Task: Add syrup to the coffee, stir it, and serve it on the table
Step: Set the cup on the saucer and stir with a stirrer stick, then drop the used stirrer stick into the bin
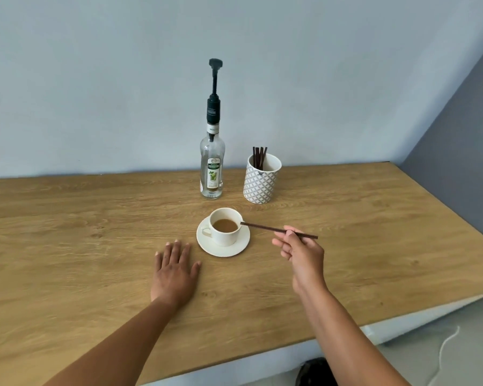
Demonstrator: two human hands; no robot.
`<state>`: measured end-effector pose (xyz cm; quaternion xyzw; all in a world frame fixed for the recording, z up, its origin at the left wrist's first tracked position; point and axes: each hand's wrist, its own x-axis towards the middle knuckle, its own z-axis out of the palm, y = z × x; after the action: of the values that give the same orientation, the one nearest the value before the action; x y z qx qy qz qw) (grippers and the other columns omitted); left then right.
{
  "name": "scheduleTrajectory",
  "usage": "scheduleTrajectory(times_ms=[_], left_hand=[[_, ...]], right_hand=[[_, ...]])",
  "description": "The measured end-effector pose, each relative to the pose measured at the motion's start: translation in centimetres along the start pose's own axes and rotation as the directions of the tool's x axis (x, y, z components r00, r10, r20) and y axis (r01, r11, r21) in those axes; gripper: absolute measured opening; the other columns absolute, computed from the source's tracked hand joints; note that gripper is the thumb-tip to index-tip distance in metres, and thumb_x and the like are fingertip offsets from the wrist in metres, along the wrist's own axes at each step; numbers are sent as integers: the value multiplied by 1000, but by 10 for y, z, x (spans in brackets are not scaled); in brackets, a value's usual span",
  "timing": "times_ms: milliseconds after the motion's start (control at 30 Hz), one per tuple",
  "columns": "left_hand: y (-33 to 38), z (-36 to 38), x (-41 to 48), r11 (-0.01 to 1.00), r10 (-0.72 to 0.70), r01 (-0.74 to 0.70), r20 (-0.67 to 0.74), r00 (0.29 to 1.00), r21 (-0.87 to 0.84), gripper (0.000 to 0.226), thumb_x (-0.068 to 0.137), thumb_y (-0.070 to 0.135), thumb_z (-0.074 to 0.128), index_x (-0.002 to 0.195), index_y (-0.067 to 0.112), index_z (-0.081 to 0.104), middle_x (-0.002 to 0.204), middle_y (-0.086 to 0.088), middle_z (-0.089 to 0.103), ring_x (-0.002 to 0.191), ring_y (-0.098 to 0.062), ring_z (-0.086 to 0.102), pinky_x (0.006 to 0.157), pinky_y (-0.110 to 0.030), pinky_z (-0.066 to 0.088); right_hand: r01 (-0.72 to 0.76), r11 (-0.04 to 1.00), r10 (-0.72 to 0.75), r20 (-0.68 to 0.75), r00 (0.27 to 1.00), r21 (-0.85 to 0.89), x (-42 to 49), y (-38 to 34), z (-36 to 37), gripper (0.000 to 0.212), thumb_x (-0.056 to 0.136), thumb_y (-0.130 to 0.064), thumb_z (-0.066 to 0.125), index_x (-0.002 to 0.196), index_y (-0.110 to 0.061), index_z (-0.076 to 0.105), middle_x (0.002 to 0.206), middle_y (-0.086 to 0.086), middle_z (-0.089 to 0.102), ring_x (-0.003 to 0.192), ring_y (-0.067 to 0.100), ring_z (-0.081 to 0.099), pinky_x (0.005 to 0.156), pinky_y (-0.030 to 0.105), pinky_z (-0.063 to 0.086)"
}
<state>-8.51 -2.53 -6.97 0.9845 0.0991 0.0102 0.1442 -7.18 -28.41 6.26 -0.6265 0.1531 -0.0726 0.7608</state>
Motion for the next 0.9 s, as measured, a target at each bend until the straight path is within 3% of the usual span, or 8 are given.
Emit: scheduleTrajectory(times_ms=[133, 267, 333, 633, 900], left_hand=[[26, 8, -31, 996, 19, -22, -33, 999, -84, 61, 102, 48, 30, 156, 19, 30, 167, -5, 21, 156, -22, 7, 126, -42, 3], [75, 14, -65, 973, 118, -132, -84, 989, -188, 46, 99, 31, 53, 142, 16, 55, 154, -5, 48, 149, -25, 31, 125, -44, 14], [105, 18, -77, 962, 194, -205, -77, 978, -180, 42, 98, 32, 55, 138, 19, 59, 147, -3, 55, 144, -24, 39, 123, -46, 20], [220, 47, -82, 894, 444, -432, 114, 889, -118, 49, 100, 45, 44, 144, 24, 50, 156, -5, 43, 148, -26, 30, 124, -48, 13], [249, 67, -73, 905, 423, -426, 120, 898, -4, 57, 101, 54, 25, 153, 33, 31, 165, -3, 25, 154, -25, 11, 125, -49, 5]], right_hand=[[-102, 984, 109, -38, 993, 148, -16, 2, -41, 13, 95, -12, 56, 106, -9, 64, 93, 12, 76, 88, 26, 74, 64, 28, 51], [-117, 978, 138, -117, 983, 172, -36, 0, -102, 15, 96, -10, 55, 109, -5, 61, 93, 16, 75, 89, 29, 73, 67, 33, 52], [-116, 978, 144, -159, 977, 172, -46, 1, -137, 16, 96, -11, 55, 110, -4, 60, 94, 17, 74, 89, 29, 73, 68, 33, 53], [-95, 985, 146, -403, 903, 144, -90, 24, -282, 12, 95, -19, 59, 98, -10, 65, 92, 15, 74, 85, 28, 74, 66, 33, 53], [-214, 977, 187, -578, 794, 23, -107, 79, -362, 11, 93, -16, 57, 98, -14, 66, 90, 5, 73, 80, 17, 74, 66, 27, 54]])
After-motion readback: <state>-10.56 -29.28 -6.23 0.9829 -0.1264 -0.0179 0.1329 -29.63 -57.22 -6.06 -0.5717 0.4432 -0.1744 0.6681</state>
